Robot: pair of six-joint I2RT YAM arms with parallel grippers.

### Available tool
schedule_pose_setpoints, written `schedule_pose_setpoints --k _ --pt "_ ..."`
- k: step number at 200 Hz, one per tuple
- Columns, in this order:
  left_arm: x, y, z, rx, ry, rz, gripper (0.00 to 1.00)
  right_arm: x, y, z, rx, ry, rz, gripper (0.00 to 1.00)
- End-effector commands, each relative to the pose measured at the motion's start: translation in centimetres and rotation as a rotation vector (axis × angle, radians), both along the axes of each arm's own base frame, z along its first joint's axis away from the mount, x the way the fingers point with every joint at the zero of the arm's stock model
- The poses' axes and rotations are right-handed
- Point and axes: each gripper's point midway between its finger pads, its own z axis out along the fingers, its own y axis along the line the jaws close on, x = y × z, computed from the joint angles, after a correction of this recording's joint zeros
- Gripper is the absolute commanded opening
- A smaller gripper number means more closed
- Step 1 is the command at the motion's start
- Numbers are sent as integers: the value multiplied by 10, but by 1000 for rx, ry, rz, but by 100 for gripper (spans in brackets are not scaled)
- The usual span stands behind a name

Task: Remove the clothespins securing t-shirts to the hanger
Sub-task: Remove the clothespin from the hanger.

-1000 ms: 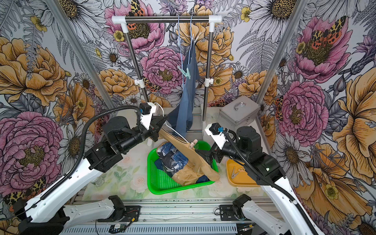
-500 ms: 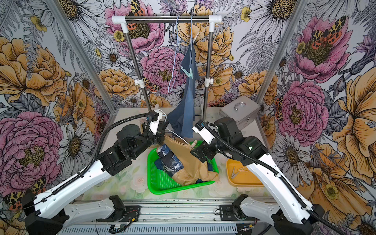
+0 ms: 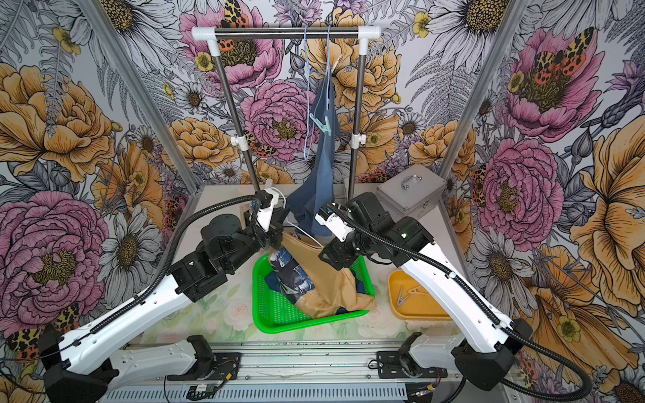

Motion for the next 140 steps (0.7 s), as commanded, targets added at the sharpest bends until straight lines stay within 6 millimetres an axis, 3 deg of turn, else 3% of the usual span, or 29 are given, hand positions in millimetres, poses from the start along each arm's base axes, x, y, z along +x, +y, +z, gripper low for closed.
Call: schedule_pose_setpoints --k 1,45,140 --pt "-1 4 14 -20 -50 15 0 -2 0 8 0 -9 5 63" --pt "0 1 13 -17 -47 11 0 -3 -5 7 -35 -21 8 53" --pt "-1 0 13 -20 -45 5 0 4 2 12 -34 -40 39 48"
